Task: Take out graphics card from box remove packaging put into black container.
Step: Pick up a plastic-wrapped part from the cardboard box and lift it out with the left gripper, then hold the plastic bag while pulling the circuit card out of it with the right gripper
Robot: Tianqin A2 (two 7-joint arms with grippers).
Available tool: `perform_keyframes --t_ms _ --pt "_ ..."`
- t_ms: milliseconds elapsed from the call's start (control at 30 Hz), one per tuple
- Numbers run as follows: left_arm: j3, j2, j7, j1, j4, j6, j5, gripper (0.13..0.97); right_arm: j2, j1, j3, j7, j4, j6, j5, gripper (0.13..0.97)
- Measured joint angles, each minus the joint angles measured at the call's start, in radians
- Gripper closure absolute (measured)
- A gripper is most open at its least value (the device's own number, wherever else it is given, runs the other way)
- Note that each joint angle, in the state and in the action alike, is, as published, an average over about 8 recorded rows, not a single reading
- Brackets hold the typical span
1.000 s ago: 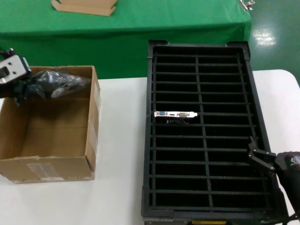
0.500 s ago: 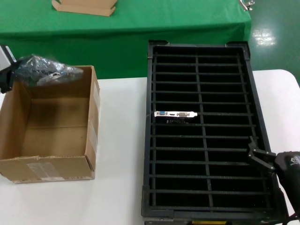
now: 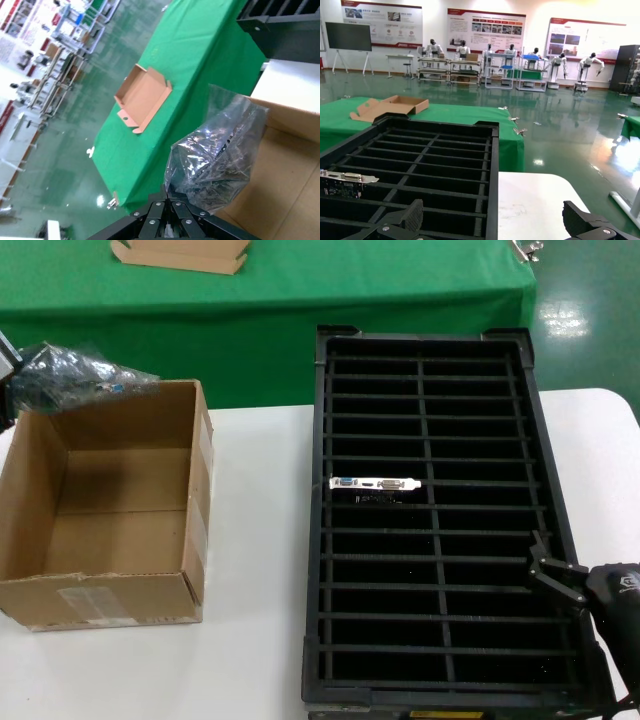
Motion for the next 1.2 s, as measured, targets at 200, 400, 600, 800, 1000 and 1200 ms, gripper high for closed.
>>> perform_keyframes --t_ms 200,400,600,800,1000,1200 --pt "-0.058 0.082 -0.047 0.059 -0.103 0.054 0.123 0.958 -0.006 0.025 0.015 -0.028 0.003 -0.027 -0.004 0.129" --pt "-0.102 0.158 -0.060 0.124 -0.204 0.103 0.212 0.958 -0.051 0.150 0.046 -0.149 0.001 -0.144 0.006 0.129" --pt "-0.126 0.212 -0.045 0.160 -0.271 0.138 0.255 0.958 -0.138 0.324 -0.002 -0.284 -0.071 -0.272 0.023 0.129" --pt "-0.137 0.251 -0.024 0.172 -0.320 0.169 0.278 0.958 -0.229 0.453 -0.108 -0.421 -0.173 -0.342 0.025 0.129" --pt "-0.146 0.282 -0.002 0.178 -0.353 0.190 0.282 0.958 -0.279 0.538 -0.270 -0.537 -0.264 -0.320 0.066 0.129" --pt "-0.158 0.306 0.018 0.181 -0.363 0.194 0.272 0.958 -0.292 0.579 -0.399 -0.576 -0.308 -0.285 0.093 0.132"
